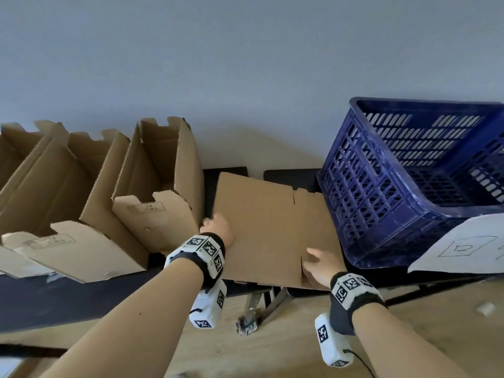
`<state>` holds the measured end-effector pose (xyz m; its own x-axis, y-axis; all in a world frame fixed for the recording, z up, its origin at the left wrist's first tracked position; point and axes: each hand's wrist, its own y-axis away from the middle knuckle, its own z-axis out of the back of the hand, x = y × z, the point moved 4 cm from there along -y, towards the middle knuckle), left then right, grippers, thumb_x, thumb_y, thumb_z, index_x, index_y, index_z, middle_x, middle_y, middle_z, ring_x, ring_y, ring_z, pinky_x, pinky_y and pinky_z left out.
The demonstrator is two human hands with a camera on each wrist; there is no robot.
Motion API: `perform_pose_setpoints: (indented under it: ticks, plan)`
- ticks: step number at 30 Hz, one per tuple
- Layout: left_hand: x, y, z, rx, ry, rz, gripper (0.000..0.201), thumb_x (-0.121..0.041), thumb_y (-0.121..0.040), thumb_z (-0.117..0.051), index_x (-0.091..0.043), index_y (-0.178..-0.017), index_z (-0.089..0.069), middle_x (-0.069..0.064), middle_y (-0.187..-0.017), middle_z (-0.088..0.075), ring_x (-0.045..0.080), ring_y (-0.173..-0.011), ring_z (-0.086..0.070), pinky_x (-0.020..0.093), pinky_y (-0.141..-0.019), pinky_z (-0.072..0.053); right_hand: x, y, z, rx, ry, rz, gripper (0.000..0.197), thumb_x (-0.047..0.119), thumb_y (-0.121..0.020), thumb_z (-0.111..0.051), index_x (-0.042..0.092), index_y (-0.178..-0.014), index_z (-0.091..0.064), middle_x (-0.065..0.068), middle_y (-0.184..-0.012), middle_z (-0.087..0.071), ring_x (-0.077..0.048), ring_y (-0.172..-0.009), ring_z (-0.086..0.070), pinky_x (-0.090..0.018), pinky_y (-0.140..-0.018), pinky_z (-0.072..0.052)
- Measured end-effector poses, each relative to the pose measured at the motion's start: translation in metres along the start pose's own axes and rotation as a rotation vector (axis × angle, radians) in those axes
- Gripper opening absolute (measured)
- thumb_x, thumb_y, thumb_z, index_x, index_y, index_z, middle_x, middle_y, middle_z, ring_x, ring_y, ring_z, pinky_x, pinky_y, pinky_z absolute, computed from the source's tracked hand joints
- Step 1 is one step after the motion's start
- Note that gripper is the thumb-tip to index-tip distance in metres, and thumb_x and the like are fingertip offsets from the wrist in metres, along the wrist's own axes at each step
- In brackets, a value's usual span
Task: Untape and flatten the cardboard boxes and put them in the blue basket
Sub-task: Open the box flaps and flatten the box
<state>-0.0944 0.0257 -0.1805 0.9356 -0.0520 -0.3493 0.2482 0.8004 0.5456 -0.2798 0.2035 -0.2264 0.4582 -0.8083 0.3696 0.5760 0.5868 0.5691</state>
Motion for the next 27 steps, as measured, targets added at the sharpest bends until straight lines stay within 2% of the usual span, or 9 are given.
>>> perform_pose_setpoints:
  ticks: [4, 7, 10, 13, 15, 18, 20, 24, 27]
  plan:
    - [0.001, -0.006, -0.017, 0.051, -0.066, -0.084, 0.062, -0.026, -0.090, -0.056, -0.009, -0.142, -0.028, 0.019, -0.149, -0.023, 0.033, -0.136, -0.029, 0.040, -0.111, -0.030, -0.023, -0.005, 0.005, -0.055, 0.094, -0.102, 0.057, 0.035, -0.093, -0.048, 0.035, -0.146, -0.029, -0.010, -0.155, -0.024, -0.029, -0.135, -0.035, -0.036, -0.109, -0.035]
    - [0.003, -0.011, -0.030, 0.066, -0.147, -0.195, 0.070, -0.033, -0.089, -0.057, -0.021, -0.148, -0.021, 0.010, -0.157, -0.007, 0.031, -0.143, -0.013, 0.048, -0.114, -0.024, -0.026, -0.006, 0.002, -0.039, 0.138, -0.096, 0.057, 0.038, -0.094, -0.046, 0.039, -0.147, -0.025, -0.011, -0.156, -0.019, -0.030, -0.138, -0.029, -0.036, -0.110, -0.033]
    - [0.006, -0.013, -0.043, 0.088, -0.211, -0.243, 0.074, -0.040, -0.087, -0.058, -0.033, -0.148, -0.018, 0.002, -0.159, 0.001, 0.028, -0.145, -0.007, 0.054, -0.114, -0.019, -0.024, -0.006, -0.004, -0.075, 0.210, -0.084, 0.060, 0.043, -0.095, -0.043, 0.043, -0.148, -0.016, -0.010, -0.158, -0.011, -0.032, -0.141, -0.022, -0.042, -0.111, -0.031]
    - [0.005, -0.015, -0.049, 0.084, -0.233, -0.213, 0.072, -0.038, -0.086, -0.060, -0.034, -0.147, -0.022, 0.005, -0.158, 0.004, 0.030, -0.145, 0.000, 0.054, -0.113, -0.017, -0.021, -0.006, -0.014, -0.093, 0.260, -0.075, 0.064, 0.050, -0.093, -0.043, 0.047, -0.147, -0.011, -0.009, -0.159, -0.004, -0.032, -0.143, -0.015, -0.046, -0.112, -0.028]
    - [0.006, -0.017, -0.049, 0.064, -0.180, -0.129, 0.069, -0.034, -0.086, -0.060, -0.027, -0.145, -0.025, 0.013, -0.157, 0.004, 0.034, -0.145, 0.003, 0.052, -0.114, -0.019, -0.021, -0.009, -0.016, -0.129, 0.204, -0.113, 0.065, 0.054, -0.089, -0.049, 0.047, -0.145, -0.018, -0.010, -0.157, -0.010, -0.032, -0.143, -0.016, -0.047, -0.111, -0.028]
    - [0.006, -0.021, -0.046, 0.056, -0.074, -0.027, 0.073, -0.034, -0.085, -0.062, -0.017, -0.145, -0.023, 0.020, -0.155, 0.000, 0.037, -0.143, -0.008, 0.045, -0.114, -0.022, -0.024, -0.015, -0.008, -0.239, 0.024, -0.195, 0.057, 0.052, -0.083, -0.059, 0.035, -0.134, -0.040, -0.009, -0.141, -0.038, -0.031, -0.131, -0.035, -0.046, -0.106, -0.036]
    - [0.005, -0.023, -0.043, 0.043, -0.010, 0.013, 0.076, -0.033, -0.085, -0.064, -0.014, -0.145, -0.022, 0.021, -0.154, -0.007, 0.038, -0.139, -0.022, 0.042, -0.110, -0.027, -0.028, -0.019, -0.001, -0.296, -0.094, -0.247, 0.053, 0.045, -0.083, -0.063, 0.023, -0.127, -0.045, -0.010, -0.132, -0.049, -0.032, -0.122, -0.046, -0.045, -0.101, -0.041]
    - [0.005, -0.024, -0.034, -0.063, 0.157, 0.047, 0.076, -0.027, -0.083, -0.061, -0.014, -0.145, -0.018, 0.019, -0.140, -0.034, 0.038, -0.128, -0.037, 0.045, -0.105, -0.035, -0.036, -0.021, 0.009, -0.349, -0.201, -0.326, 0.051, 0.034, -0.084, -0.066, 0.015, -0.125, -0.043, -0.016, -0.128, -0.047, -0.036, -0.111, -0.054, -0.038, -0.092, -0.044]
    - [0.002, -0.019, -0.023, -0.155, 0.295, 0.074, 0.082, -0.023, -0.085, -0.060, -0.013, -0.149, -0.009, 0.019, -0.140, -0.033, 0.039, -0.125, -0.041, 0.043, -0.103, -0.036, -0.039, -0.023, 0.012, -0.322, -0.237, -0.355, 0.051, 0.031, -0.086, -0.064, 0.015, -0.129, -0.043, -0.018, -0.131, -0.044, -0.036, -0.114, -0.051, -0.036, -0.093, -0.042]
